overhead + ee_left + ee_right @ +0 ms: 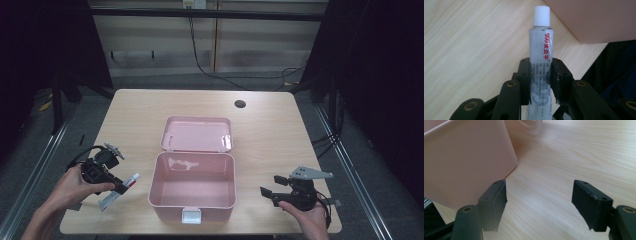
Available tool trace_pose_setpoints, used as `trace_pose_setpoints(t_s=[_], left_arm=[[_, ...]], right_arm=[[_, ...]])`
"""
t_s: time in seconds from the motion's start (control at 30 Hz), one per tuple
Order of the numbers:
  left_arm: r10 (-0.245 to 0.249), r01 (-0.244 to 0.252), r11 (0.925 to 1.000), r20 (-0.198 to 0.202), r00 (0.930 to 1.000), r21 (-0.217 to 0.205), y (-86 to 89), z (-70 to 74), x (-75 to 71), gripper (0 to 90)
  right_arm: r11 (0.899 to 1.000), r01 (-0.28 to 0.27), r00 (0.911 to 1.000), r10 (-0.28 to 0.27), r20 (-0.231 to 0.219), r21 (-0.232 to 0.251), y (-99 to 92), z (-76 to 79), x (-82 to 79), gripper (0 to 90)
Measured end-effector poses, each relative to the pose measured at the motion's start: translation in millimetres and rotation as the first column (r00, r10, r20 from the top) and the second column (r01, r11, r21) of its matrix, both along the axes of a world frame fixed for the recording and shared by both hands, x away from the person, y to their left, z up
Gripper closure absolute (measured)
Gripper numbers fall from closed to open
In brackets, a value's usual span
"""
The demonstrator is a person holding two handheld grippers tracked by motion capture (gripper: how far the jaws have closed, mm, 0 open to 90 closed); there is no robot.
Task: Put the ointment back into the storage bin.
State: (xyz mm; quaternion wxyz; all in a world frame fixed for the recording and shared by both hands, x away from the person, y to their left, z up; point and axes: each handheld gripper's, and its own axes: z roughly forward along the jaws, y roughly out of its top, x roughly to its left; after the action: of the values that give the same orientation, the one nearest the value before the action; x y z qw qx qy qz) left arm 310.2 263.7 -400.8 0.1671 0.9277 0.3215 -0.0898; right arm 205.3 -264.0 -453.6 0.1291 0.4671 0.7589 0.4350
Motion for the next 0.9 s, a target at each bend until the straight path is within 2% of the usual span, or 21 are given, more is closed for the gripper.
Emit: trace_pose_setpoints(t_s=[0.07, 0.2, 0.43, 0.57, 0.73, 0.9], left_arm=[[-0.009, 0.01, 0.9999, 0.015, 0.9998, -0.004, -1.0, 3.4, -2.1, 71.1], [-0.033, 0.033, 0.9994, 0.013, 0.9994, -0.003, -1.1, 8.9, -2.7, 71.1], [-0.04, 0.04, 0.9988, 0.024, 0.9989, -0.028, 2.5, 17.7, -3.8, 71.1], [0.005, -0.003, 0.9988, 0.047, 0.9989, -0.049, 5.2, 27.0, -5.8, 71.1], [-0.054, 0.056, 0.9968, 0.042, 0.9976, -0.057, 3.2, 35.9, -7.5, 71.0], [-0.07, 0.073, 0.995, 0.044, 0.9966, -0.068, 2.4, 42.9, -8.1, 71.0]], right_arm=[[1.0, 0.0, 1.0, 0.0, -0.002, 0.004, -0.5, 0.0, -0.1, 28.3], [1.0, 0.0, 1.0, 0.0, 0.0, 0.004, -1.2, 0.0, 0.0, 28.3], [1.0, 0.0, 1.0, 0.0, -0.001, 0.004, -0.5, 0.2, -0.2, 28.2], [1.0, -0.001, 1.0, 0.001, -0.002, 0.003, -0.4, 0.1, -0.2, 28.2], [1.0, -0.001, 1.0, 0.001, -0.003, 0.004, -0.3, 0.2, -0.3, 28.1], [1.0, -0.003, 1.0, 0.003, -0.002, 0.006, -0.6, 0.2, -0.4, 28.0]])
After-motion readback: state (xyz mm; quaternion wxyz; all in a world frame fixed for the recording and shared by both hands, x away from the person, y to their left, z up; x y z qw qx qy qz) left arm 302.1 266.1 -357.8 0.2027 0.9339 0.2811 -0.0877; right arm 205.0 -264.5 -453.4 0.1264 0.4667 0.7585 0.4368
